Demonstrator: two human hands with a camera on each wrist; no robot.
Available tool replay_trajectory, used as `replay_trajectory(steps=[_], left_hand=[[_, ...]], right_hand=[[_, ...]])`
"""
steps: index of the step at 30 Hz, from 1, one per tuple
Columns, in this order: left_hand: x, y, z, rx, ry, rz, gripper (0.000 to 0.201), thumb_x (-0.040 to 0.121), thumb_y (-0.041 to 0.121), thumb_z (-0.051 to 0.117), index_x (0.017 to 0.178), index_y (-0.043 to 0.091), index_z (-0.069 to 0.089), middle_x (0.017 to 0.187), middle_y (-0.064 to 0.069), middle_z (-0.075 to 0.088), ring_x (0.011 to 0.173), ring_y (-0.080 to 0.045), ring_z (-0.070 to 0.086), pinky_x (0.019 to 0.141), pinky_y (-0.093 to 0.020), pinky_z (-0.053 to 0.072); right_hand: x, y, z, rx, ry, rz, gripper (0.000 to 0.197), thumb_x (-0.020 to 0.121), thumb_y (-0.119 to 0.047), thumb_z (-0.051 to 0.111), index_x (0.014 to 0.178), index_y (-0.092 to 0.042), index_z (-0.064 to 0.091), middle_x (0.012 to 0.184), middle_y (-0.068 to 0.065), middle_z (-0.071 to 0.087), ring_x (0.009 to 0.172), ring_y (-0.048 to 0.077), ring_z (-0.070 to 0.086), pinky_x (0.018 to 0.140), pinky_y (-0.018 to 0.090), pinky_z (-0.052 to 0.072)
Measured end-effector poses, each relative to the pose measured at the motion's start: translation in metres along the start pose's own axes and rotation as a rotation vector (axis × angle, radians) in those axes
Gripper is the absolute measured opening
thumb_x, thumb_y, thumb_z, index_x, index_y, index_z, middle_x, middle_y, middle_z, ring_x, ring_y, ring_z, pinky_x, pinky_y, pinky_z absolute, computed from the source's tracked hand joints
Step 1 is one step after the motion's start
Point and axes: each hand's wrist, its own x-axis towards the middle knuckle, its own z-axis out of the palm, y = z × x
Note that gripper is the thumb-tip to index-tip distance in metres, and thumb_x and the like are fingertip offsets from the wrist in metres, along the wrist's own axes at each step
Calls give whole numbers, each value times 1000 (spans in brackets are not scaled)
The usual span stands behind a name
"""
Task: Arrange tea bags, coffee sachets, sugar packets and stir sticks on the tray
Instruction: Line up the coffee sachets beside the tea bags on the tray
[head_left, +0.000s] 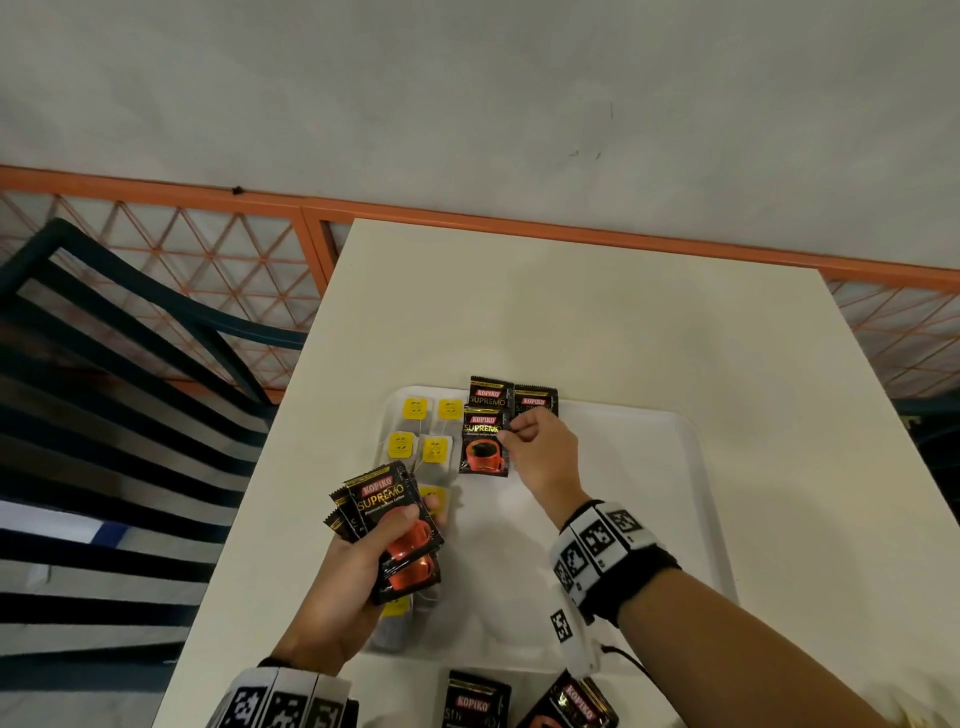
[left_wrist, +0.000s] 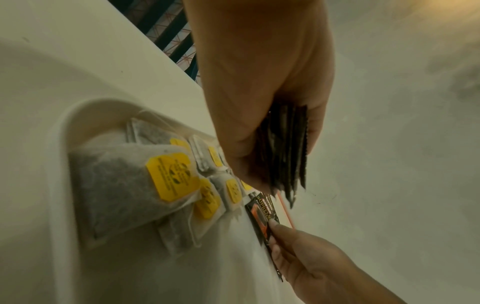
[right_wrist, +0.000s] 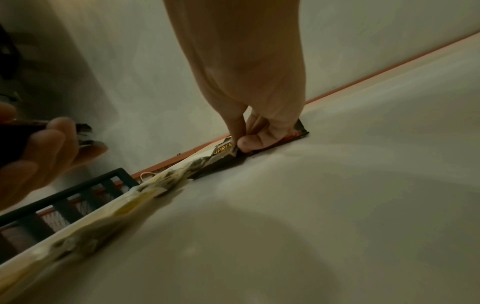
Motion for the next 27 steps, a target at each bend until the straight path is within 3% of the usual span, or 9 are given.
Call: replay_trajectory(steps=[4, 8, 11, 13, 15, 18, 21, 24, 27], left_hand=[[0, -1, 2, 2, 7, -9, 34, 77, 10, 58, 111, 9, 60, 100, -11, 73, 91, -26, 70, 86, -45, 51], [1, -1, 6, 14, -15, -9, 40, 74, 13, 60, 114, 7, 60, 100, -11, 72, 94, -28, 68, 79, -42, 54], [1, 2, 10, 26, -32, -9, 42, 72, 16, 62, 112, 7, 61, 98, -11, 73, 86, -25, 70, 68, -38, 57], [2, 3, 13, 41, -29, 10, 44, 72, 22, 63, 114, 9, 61, 101, -14, 72, 90, -30, 69, 73, -41, 56], [2, 5, 17, 55, -24, 41, 46, 73, 29, 62, 115, 12, 60, 101, -14, 72, 92, -29, 69, 78, -42, 56], [2, 6, 20, 6, -4, 35, 47, 78, 38, 54, 119, 15, 57, 103, -11, 72, 96, -25, 69, 77, -37, 58], [-1, 7, 17, -12, -29, -28, 49, 85, 45, 56, 123, 14, 55, 113, -17, 67, 103, -30, 66, 82, -41, 57], [-4, 5, 12, 13, -43, -16, 52, 70, 26, 63, 118, 9, 58, 102, -18, 69, 88, -30, 69, 68, -39, 58], [-6, 3, 13, 44, -58, 23, 45, 70, 17, 66, 113, 9, 60, 96, -17, 71, 83, -29, 69, 59, -36, 56]], right_hand=[[2, 5, 2, -137, 51, -84, 16, 84, -9, 66, 95, -1, 58, 68, -8, 50, 60, 0, 47, 52, -1, 39], [-9, -2, 2, -155, 48, -168, 14, 89, -21, 60, 92, -7, 59, 69, -10, 51, 62, 0, 48, 57, 2, 40], [-36, -15, 3, -44, -196, -204, 20, 89, -33, 57, 87, -14, 59, 70, -7, 55, 62, 6, 50, 59, 11, 42], [-58, -22, 3, 41, -433, -143, 21, 85, -38, 61, 92, -18, 57, 78, -6, 57, 65, 7, 53, 55, 14, 41], [-72, -22, 4, 108, -546, -86, 27, 80, -34, 69, 99, -23, 54, 83, -7, 54, 66, 4, 54, 51, 11, 40], [-77, -18, 5, 159, -503, -40, 29, 77, -26, 74, 97, -26, 53, 84, -6, 51, 62, 3, 52, 49, 11, 40], [-77, -16, 3, 196, -478, -9, 21, 80, -21, 71, 93, -23, 55, 83, -1, 54, 57, 4, 51, 48, 16, 42], [-76, -12, 0, 206, -453, -12, 18, 82, -17, 68, 96, -18, 58, 83, 1, 58, 61, 7, 54, 50, 16, 45], [-73, -8, -5, 220, -438, 14, 15, 85, -11, 64, 100, -8, 61, 82, 6, 63, 63, 11, 58, 52, 15, 47]])
